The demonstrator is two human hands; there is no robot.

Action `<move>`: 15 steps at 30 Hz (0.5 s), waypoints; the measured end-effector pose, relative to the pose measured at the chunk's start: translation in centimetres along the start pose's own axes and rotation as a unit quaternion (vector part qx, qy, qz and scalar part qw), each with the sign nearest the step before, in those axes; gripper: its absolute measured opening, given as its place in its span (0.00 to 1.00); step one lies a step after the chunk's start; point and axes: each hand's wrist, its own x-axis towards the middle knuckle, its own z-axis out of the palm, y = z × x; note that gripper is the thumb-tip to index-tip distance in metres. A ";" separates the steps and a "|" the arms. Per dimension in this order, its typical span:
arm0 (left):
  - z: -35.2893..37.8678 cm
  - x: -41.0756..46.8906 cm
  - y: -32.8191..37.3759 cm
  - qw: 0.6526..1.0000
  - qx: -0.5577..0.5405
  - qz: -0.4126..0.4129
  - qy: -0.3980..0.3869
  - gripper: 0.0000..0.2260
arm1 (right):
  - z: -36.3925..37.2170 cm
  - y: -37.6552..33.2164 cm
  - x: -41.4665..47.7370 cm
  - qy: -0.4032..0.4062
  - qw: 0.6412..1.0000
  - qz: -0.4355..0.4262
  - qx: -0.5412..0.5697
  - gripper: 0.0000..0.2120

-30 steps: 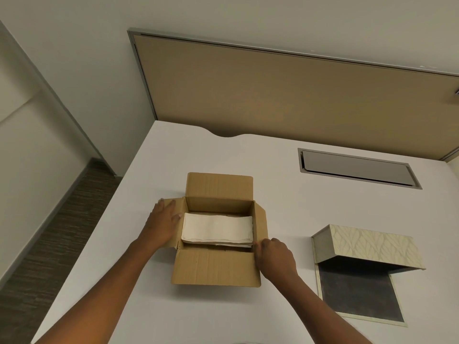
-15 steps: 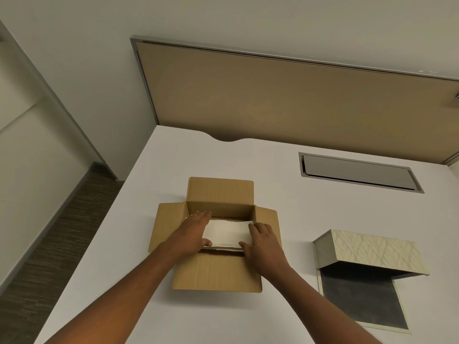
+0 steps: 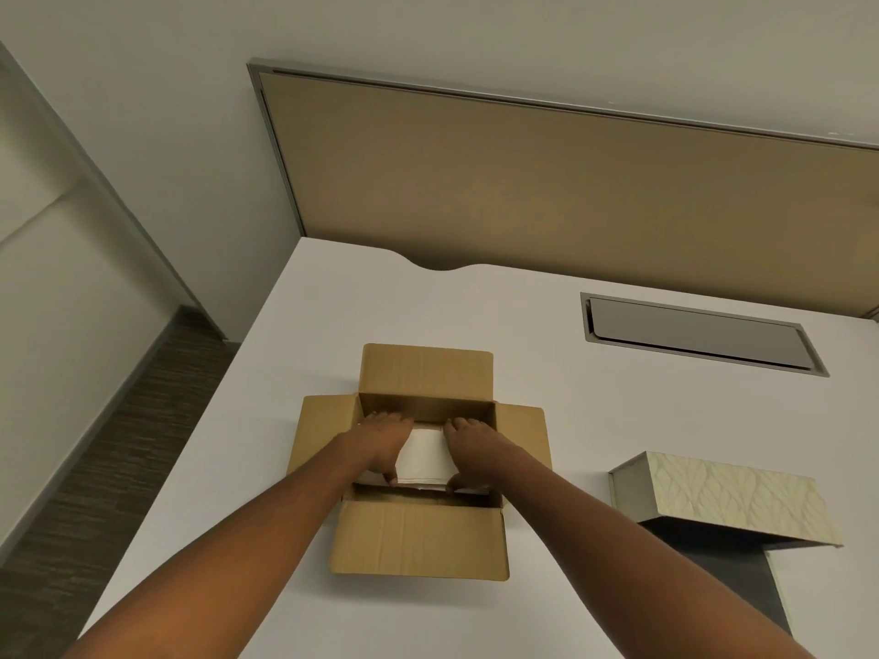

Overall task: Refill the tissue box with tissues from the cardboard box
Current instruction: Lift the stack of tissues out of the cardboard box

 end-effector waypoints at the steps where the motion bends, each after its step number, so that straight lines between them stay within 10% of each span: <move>1: -0.2 0.2 -0.1 1.000 -0.005 0.003 -0.011 0.38 | -0.2 0.0 0.5 -0.020 1.000 0.013 0.004 0.36; 5: -0.8 1.1 -0.6 0.998 -0.024 0.012 -0.053 0.33 | -1.2 0.0 2.0 -0.108 0.990 0.066 0.059 0.24; 15: -0.7 2.4 -1.1 0.997 0.005 0.012 -0.073 0.35 | -0.8 0.4 3.5 -0.139 0.987 0.052 0.054 0.31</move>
